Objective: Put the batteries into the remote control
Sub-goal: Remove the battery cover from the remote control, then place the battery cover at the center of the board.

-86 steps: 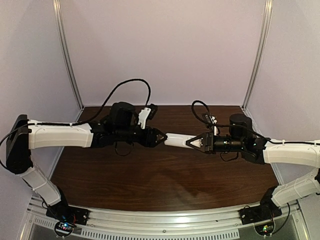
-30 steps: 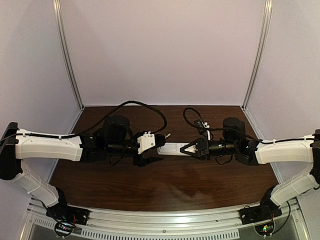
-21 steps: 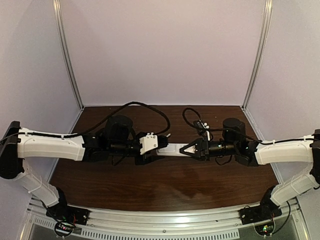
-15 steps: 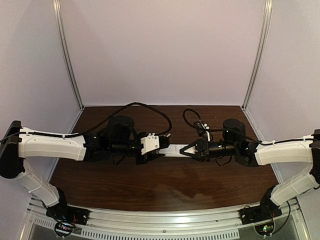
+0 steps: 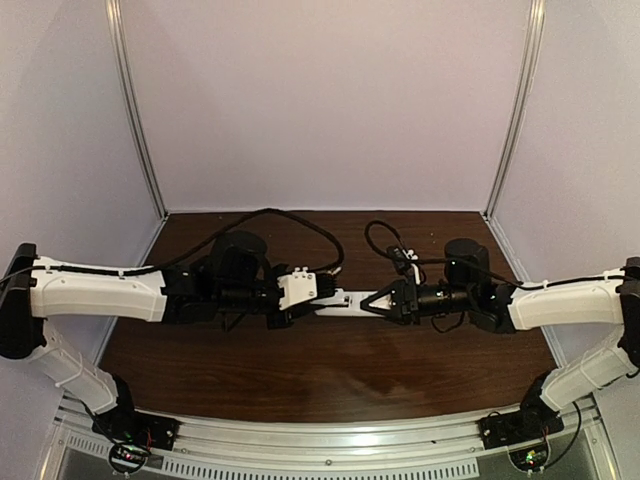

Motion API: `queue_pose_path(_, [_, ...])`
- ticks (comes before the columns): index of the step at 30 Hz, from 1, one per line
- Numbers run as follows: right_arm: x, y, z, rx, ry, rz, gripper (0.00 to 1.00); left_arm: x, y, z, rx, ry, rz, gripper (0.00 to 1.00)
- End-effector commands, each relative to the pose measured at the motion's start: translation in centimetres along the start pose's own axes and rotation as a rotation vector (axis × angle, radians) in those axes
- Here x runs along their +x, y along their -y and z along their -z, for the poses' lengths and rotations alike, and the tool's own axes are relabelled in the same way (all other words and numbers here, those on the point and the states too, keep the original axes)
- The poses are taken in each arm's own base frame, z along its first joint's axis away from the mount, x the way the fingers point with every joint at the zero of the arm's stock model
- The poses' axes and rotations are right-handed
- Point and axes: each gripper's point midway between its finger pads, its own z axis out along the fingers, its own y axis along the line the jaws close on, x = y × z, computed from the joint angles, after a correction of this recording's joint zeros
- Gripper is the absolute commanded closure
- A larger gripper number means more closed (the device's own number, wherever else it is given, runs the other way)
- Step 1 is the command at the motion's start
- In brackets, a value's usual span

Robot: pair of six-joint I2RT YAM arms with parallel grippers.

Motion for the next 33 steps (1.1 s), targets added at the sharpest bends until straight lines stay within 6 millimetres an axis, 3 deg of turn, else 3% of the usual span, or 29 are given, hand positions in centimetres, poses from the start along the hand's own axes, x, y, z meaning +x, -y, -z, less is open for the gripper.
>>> queue_pose_path(1, [-1.0,1.1,1.4,0.045,0.014,0.043,1.00,0.8,-1.9,2.0,-0.077,-0.011,0.063,0.75])
queue_pose_path(5, [-1.7,3.0,3.0,0.124,0.020,0.054,1.00,4.9,-1.7,2.6,-0.051,-0.115,0.154,0.74])
queue_pose_path(9, [-1.2,3.3,3.7,0.139,0.007,0.065,1.00,9.8,0.9,2.5,0.076,-0.297,0.178,0.73])
queue_pose_path(15, [-0.5,3.2,4.1,0.142,-0.014,0.077,1.00,14.0,2.9,2.9,0.165,-0.406,0.227,0.73])
queue_pose_path(23, [-0.3,2.6,4.3,0.133,-0.030,0.092,1.00,16.7,4.8,1.6,0.262,-0.487,0.270,0.68])
queue_pose_path(28, [-0.4,2.4,4.4,0.140,-0.029,0.104,1.00,17.7,5.0,1.1,0.275,-0.504,0.294,0.65])
queue_pose_path(31, [-0.3,2.5,4.3,0.140,-0.040,0.102,1.00,18.2,5.1,1.2,0.276,-0.525,0.296,0.45])
queue_pose_path(33, [-0.3,2.5,4.3,0.141,-0.046,0.105,1.00,17.6,4.8,1.3,0.272,-0.506,0.304,0.32])
